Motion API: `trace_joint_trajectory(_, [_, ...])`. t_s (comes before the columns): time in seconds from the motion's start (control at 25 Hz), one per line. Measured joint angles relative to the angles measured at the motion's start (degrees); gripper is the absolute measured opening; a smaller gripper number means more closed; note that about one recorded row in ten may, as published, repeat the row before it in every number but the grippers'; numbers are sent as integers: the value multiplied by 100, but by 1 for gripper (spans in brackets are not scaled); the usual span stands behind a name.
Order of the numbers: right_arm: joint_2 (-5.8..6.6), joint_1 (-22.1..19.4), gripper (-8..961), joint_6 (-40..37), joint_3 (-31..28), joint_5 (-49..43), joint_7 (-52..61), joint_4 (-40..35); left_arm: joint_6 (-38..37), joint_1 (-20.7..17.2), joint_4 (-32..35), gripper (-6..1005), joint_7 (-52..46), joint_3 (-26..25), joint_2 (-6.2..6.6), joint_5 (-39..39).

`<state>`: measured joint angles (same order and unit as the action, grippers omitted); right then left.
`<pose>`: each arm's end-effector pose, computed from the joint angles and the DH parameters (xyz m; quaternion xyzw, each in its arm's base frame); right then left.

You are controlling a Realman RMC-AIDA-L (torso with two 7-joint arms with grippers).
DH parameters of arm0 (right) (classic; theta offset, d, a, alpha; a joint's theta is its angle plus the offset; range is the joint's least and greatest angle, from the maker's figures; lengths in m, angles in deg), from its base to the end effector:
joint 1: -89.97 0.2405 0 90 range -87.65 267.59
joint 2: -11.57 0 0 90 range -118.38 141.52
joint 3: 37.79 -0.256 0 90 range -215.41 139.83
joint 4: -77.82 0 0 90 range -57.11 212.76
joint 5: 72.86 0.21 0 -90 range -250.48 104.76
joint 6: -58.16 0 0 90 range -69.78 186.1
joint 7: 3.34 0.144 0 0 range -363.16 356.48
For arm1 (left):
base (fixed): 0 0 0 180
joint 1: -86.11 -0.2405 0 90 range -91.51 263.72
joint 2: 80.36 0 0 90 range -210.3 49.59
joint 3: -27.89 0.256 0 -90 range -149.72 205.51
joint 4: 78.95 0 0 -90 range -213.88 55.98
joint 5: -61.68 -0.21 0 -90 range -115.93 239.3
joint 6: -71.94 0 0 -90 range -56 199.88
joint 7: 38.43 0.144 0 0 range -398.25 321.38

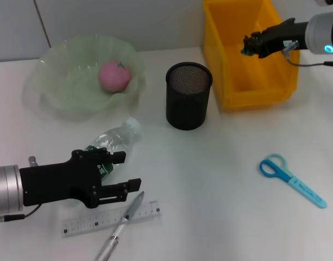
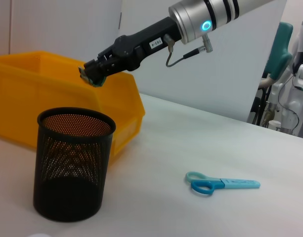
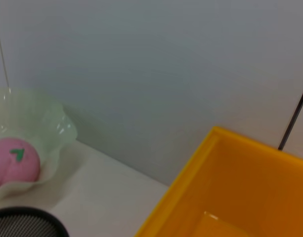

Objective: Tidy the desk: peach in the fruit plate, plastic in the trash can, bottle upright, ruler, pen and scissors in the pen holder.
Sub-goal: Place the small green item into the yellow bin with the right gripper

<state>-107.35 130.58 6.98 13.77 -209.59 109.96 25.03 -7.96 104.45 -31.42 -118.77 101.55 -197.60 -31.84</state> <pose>0.2273 0.4537 0.0480 -0.8785 0.2642 0.0403 0.3961 -0.2539 0.2956 -0.0311 -0.9566 -0.1742 -0.2134 0.0952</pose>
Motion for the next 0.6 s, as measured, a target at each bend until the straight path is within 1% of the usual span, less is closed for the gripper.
trace_joint_trajectory(0.2, [2, 13, 180, 210, 64, -8, -9, 231, -4, -5, 0, 726, 0, 0, 0, 0])
trace_joint_trajectory(0.44, [-4, 10, 204, 323, 65, 15, 42, 276, -31, -15, 2, 726, 0, 0, 7, 0])
trace_joint_trajectory(0.52, [-4, 10, 452, 324, 65, 11, 50, 276, -34, -15, 2, 726, 0, 0, 8, 1])
trace_joint_trajectory(0.6, [-4, 17, 521, 325, 65, 3, 52, 277, -35, -16, 2, 726, 0, 0, 9, 1])
